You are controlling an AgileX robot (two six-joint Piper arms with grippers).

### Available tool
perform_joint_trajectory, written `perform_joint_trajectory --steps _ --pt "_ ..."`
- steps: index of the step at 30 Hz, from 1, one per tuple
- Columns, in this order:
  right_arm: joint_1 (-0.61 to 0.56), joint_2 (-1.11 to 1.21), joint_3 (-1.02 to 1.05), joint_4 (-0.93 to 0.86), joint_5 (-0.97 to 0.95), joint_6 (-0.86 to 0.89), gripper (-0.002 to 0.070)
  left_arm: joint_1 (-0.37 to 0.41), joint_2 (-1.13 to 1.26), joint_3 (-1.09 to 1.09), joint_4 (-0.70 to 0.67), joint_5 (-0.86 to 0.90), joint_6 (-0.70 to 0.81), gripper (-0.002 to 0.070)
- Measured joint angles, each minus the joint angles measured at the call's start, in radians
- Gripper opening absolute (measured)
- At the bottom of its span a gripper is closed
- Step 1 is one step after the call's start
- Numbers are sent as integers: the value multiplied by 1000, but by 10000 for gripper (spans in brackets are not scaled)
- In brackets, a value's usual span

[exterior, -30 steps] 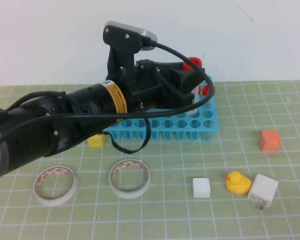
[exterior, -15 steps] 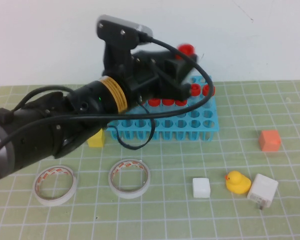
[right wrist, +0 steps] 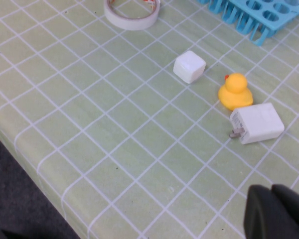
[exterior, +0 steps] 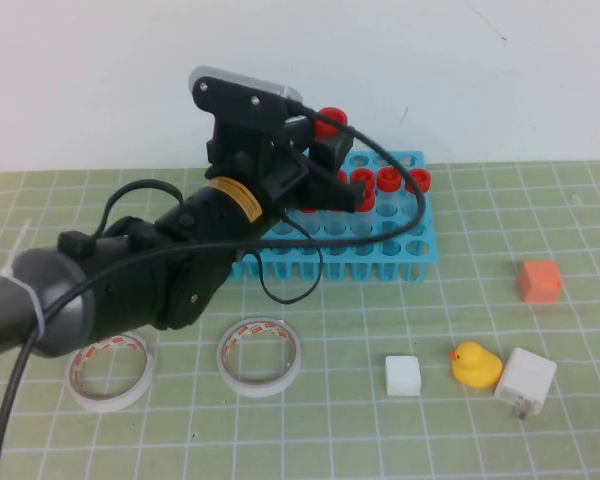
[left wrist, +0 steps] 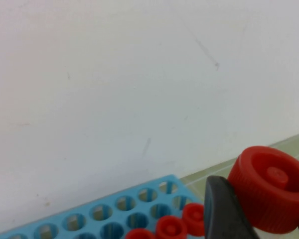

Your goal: Place the test tubes

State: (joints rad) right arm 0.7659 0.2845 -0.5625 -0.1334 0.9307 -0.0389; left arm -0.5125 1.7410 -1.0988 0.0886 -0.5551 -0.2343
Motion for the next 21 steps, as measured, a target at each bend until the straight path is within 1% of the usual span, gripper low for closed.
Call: perform_joint_trajectory --steps 2,3,5,9,15,18,21 --pt "0 0 0 0 0 0 -1 -5 8 0 -28 0 63 272" --pt "0 0 0 0 0 0 -1 -7 12 0 -45 0 72 272" --pt "0 0 0 0 0 0 -1 -12 17 0 -57 0 41 272" --pt "0 0 0 0 0 0 -1 -18 17 0 -28 -11 -79 272" --pt "0 0 0 0 0 0 -1 -27 18 0 -23 -30 -66 272" --pt "0 0 0 0 0 0 -1 -27 18 0 42 -40 -60 272" --pt "0 0 0 0 0 0 -1 -29 18 0 182 -77 -120 272"
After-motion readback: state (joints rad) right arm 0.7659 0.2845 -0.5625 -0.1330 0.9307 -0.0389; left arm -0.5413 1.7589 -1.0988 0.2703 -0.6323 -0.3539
